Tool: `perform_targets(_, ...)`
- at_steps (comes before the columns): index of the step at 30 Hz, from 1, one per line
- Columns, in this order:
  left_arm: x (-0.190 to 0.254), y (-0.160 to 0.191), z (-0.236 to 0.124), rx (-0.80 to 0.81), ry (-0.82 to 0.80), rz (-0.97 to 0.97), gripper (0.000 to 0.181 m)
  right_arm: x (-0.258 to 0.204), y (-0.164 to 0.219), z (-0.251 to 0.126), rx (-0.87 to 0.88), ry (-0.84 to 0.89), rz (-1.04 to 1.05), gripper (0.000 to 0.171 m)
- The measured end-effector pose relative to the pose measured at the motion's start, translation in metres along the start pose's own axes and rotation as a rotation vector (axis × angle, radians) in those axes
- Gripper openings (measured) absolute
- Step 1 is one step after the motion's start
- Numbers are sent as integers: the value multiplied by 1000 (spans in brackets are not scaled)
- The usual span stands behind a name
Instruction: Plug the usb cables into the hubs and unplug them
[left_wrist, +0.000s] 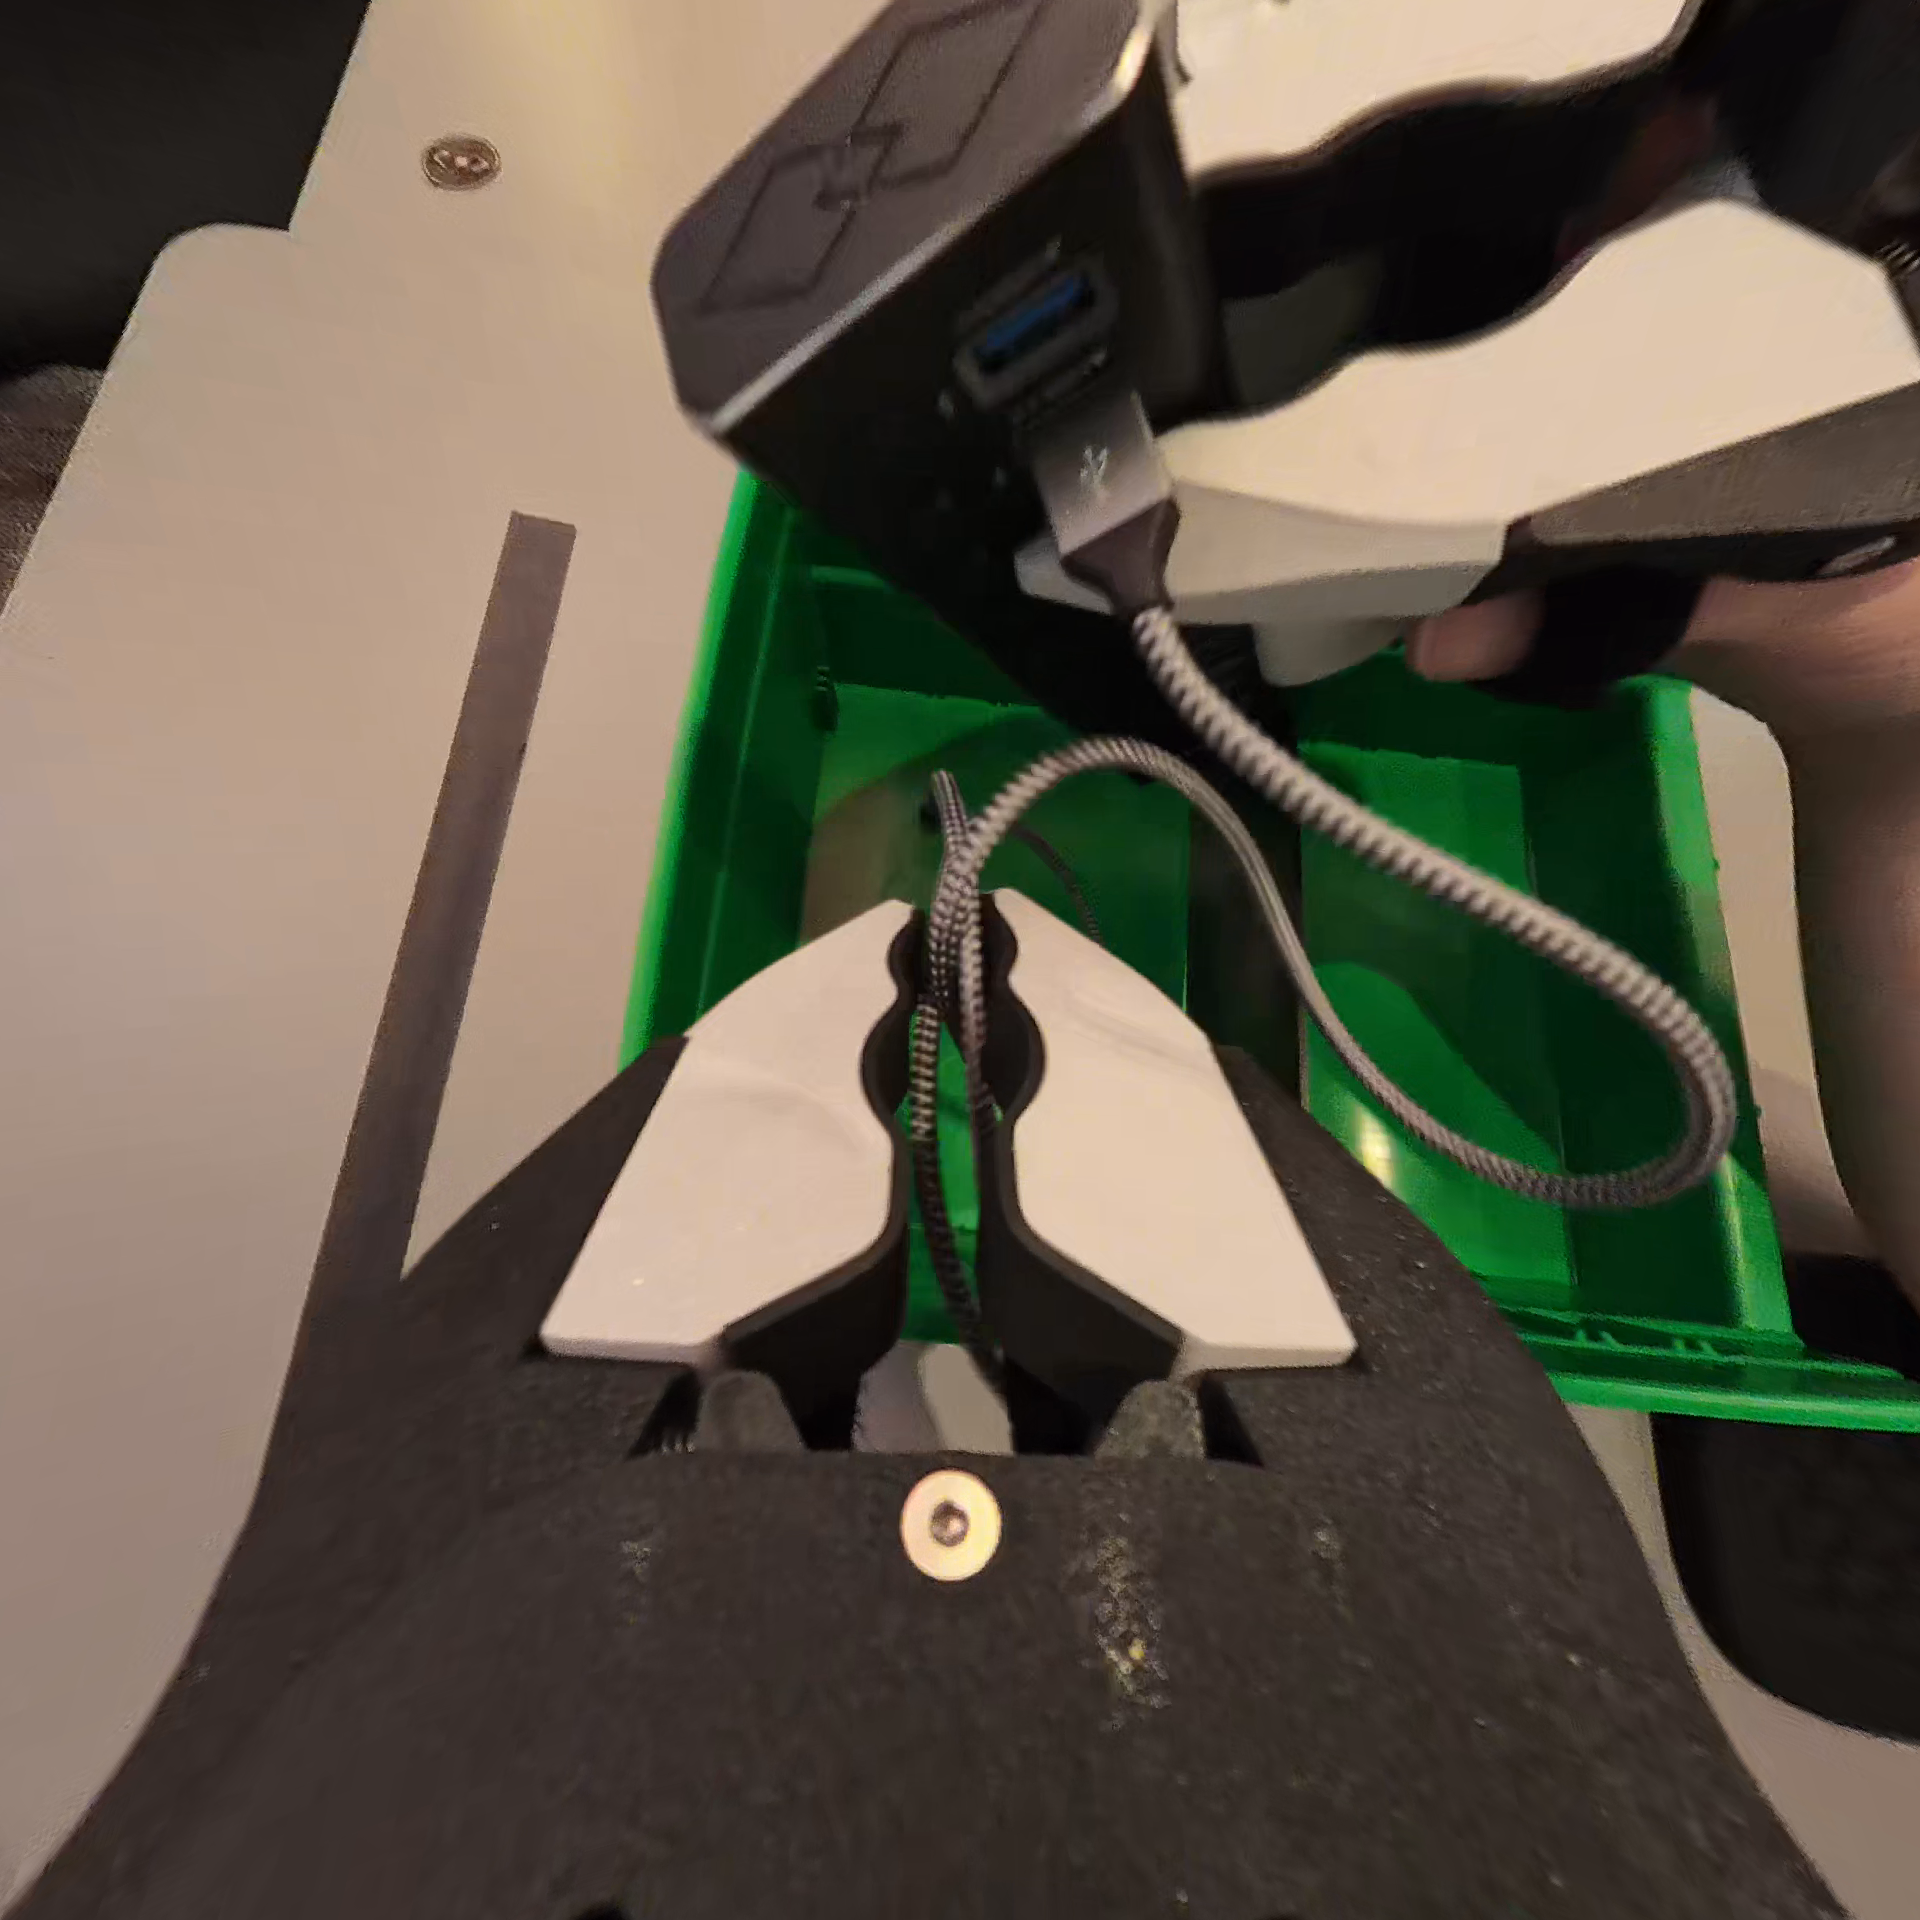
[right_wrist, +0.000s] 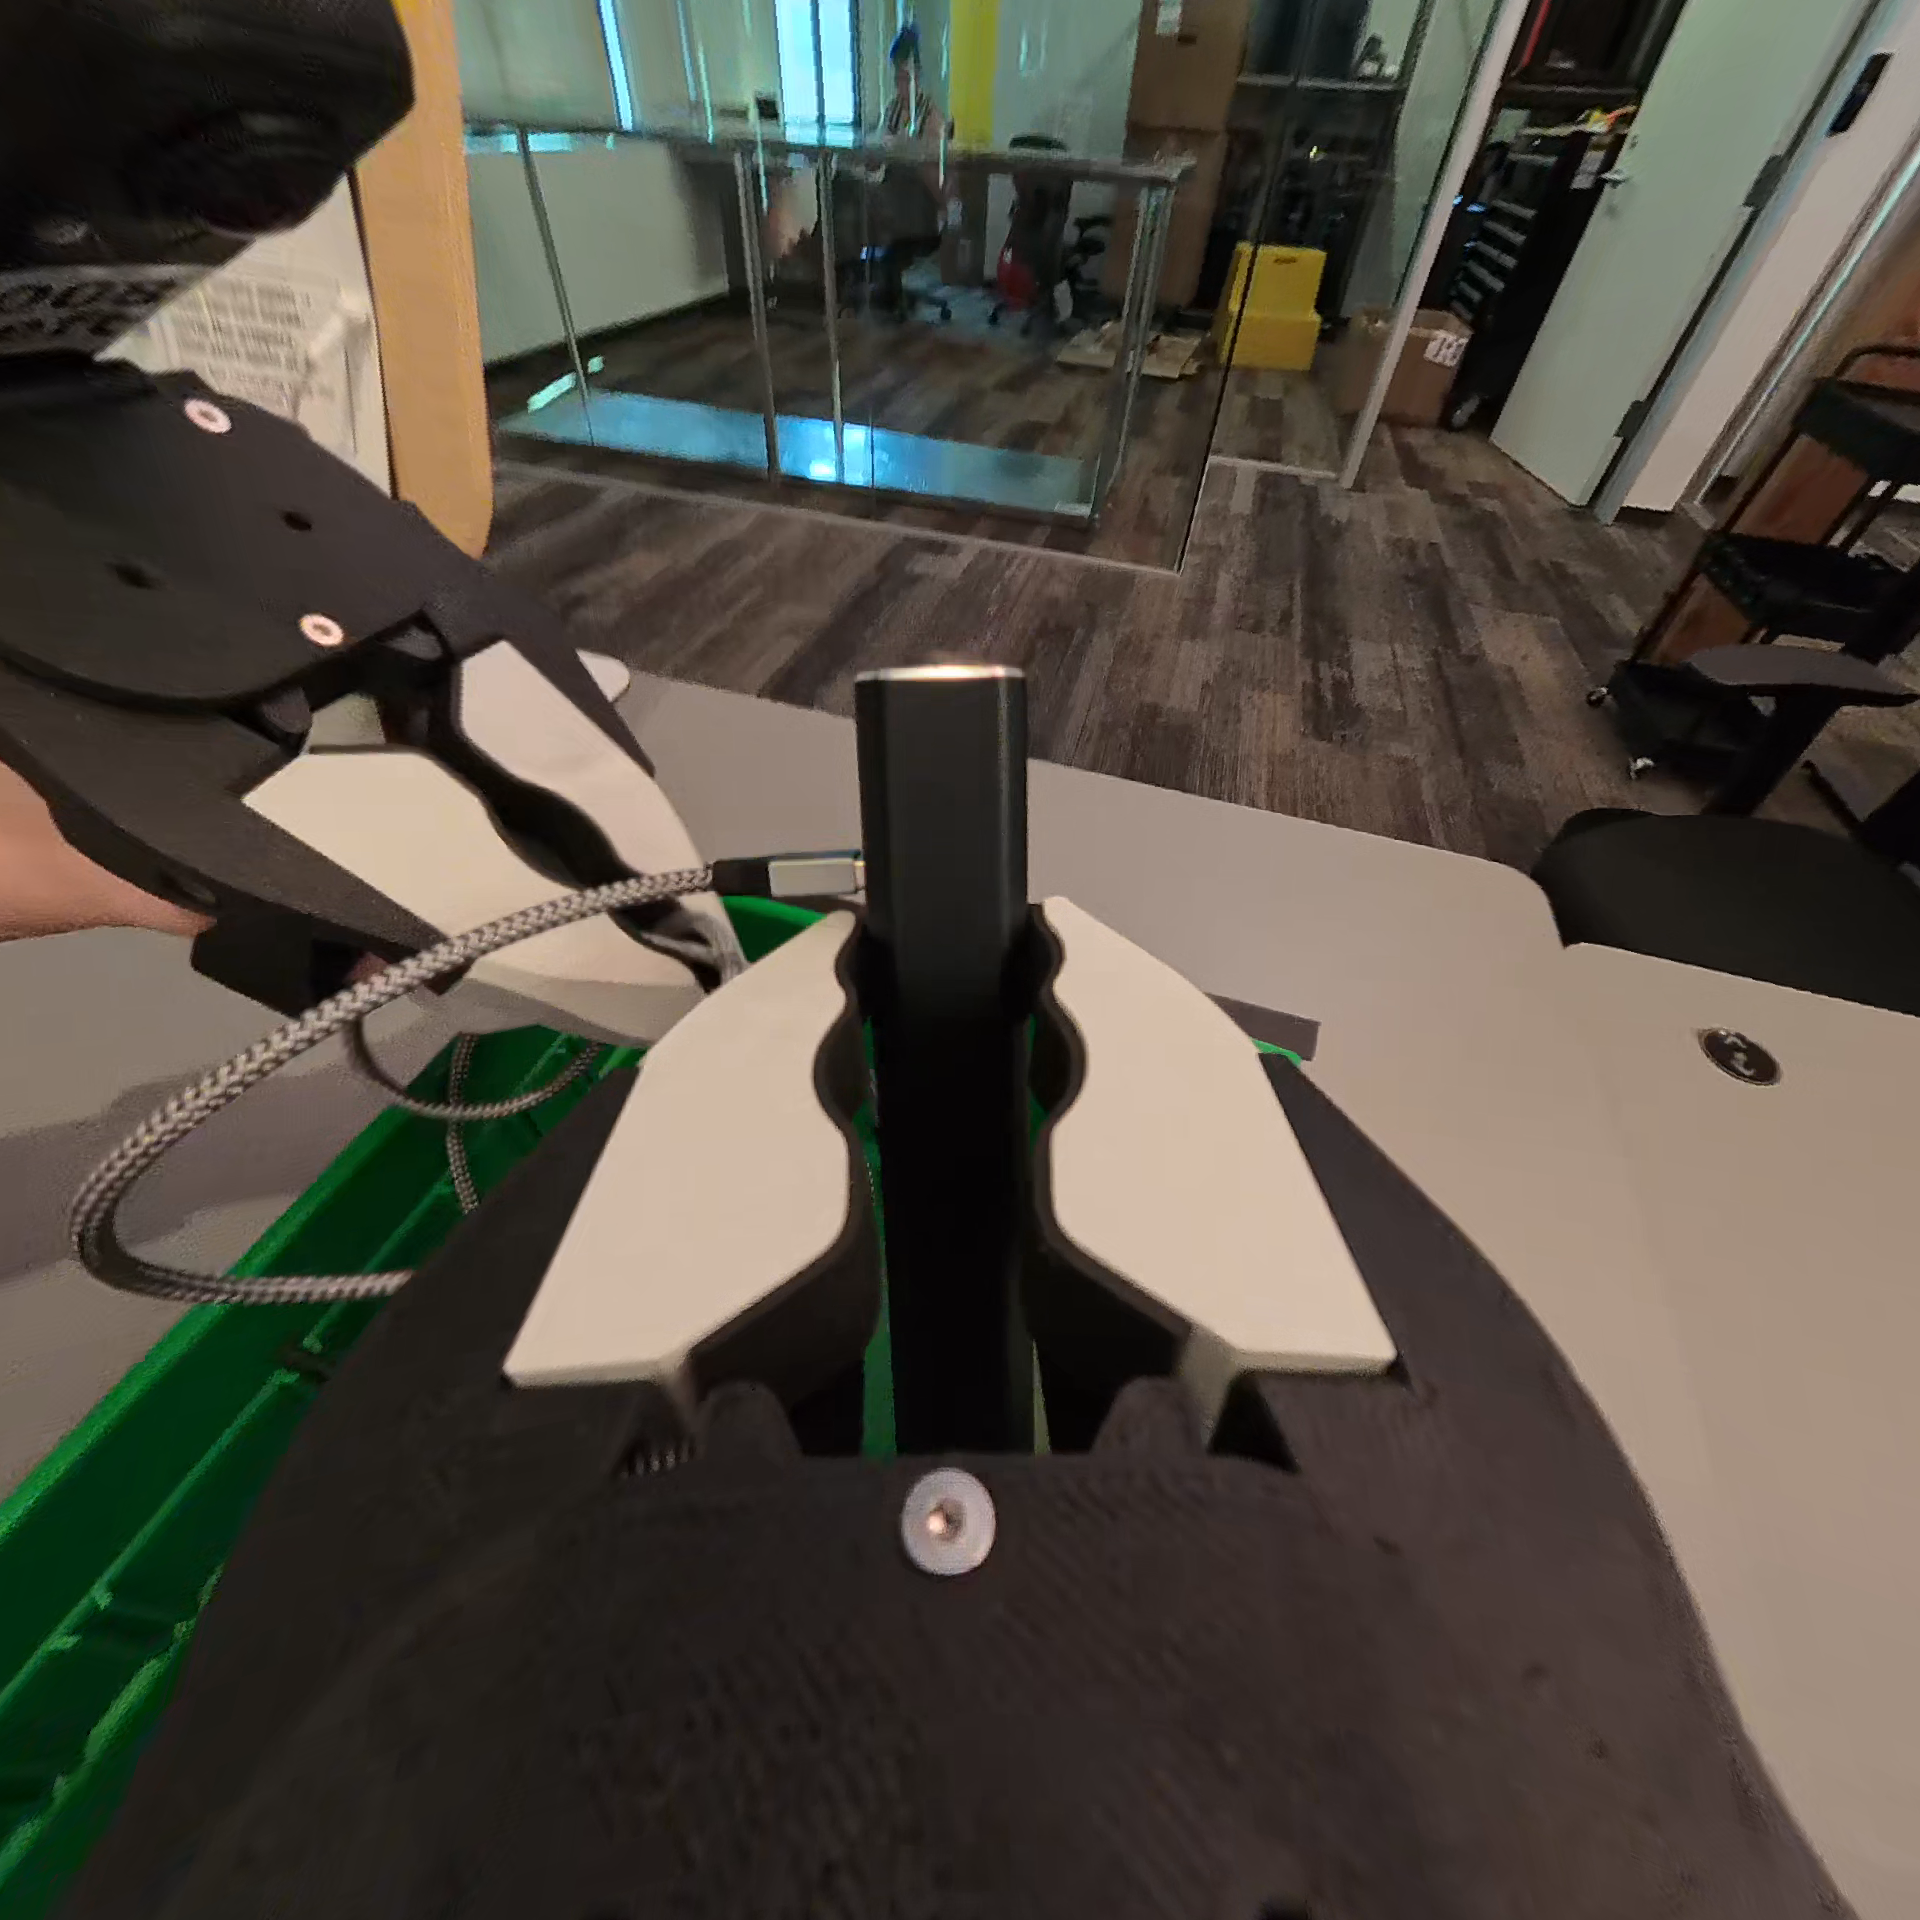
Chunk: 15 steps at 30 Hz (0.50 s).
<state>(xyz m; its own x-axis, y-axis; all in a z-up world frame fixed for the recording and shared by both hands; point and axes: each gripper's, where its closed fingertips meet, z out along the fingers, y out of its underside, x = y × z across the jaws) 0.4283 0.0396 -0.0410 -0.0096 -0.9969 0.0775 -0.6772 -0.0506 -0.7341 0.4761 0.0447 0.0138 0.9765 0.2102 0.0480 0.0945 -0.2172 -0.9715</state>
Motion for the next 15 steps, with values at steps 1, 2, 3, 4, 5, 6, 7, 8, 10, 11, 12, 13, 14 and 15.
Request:
perform_targets(1,-1,0,-1,35,0,-11,17,-4,2,4,-26,-3,-24,29)
perform_targets(2,-2,-2,-5,79,4,-29,23,-6,5,8,-47,-6,-49,29)
perform_targets(3,-4,-5,-13,128,5,-51,31,-9,7,12,-62,-11,-70,29)
perform_targets(4,-7,-7,-22,165,-5,-70,42,-11,10,15,-81,-20,-86,29)
perform_targets(5,-11,-4,-32,177,-32,-76,49,-14,13,18,-105,-32,-103,29)
perform_targets(6,-15,0,-42,180,-70,-74,55,-17,17,21,-133,-51,-120,29)
perform_targets(7,-17,6,-54,188,-111,-74,55,-21,21,23,-165,-65,-144,29)
perform_targets(8,-18,12,-66,199,-145,-79,56,-24,25,25,-202,-72,-176,29)
perform_targets(10,-9,24,-92,245,-161,-95,53,-32,39,30,-303,-100,-250,29)
perform_targets(11,-2,31,-104,270,-158,-106,51,-34,49,33,-373,-114,-287,29)
perform_targets(12,6,37,-115,298,-156,-114,50,-36,62,35,-453,-130,-317,29)
perform_targets(13,14,44,-125,320,-156,-113,49,-39,75,36,-525,-155,-341,29)
perform_targets(14,21,51,-134,332,-162,-109,48,-44,80,39,-536,-181,-353,29)
perform_targets(15,27,57,-141,337,-166,-102,47,-47,83,42,-535,-200,-364,30)
